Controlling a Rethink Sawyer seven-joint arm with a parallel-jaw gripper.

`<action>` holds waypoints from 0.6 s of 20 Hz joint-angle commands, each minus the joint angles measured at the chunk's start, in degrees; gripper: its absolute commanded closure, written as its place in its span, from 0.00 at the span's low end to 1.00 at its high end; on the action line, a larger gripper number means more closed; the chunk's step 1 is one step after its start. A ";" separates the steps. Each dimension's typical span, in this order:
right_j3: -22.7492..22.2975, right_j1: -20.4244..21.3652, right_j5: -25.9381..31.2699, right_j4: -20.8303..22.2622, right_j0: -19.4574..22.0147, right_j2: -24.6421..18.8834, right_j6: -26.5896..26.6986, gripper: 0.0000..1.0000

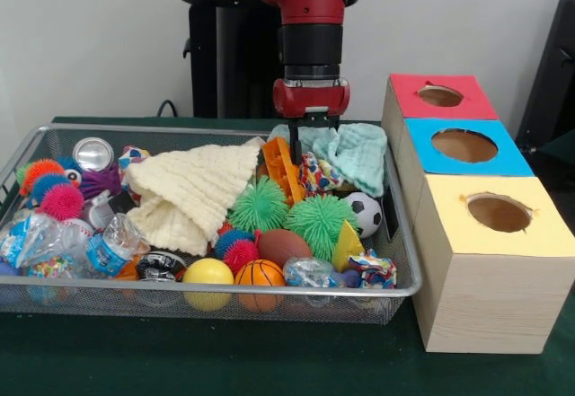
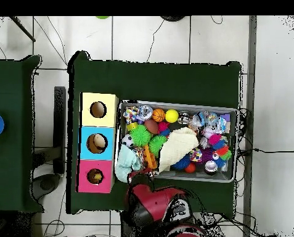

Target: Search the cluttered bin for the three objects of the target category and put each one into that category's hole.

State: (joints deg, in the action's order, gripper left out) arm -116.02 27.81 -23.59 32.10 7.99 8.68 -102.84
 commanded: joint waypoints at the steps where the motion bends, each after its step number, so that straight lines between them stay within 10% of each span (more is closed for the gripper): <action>1: -1.04 -6.12 -4.94 -3.61 -2.01 4.69 -7.79 0.00; 12: 3.61 -14.71 -13.08 -4.37 1.68 2.61 -9.57 0.00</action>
State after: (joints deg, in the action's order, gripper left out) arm -115.96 21.01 -36.76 28.89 5.74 13.99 -102.85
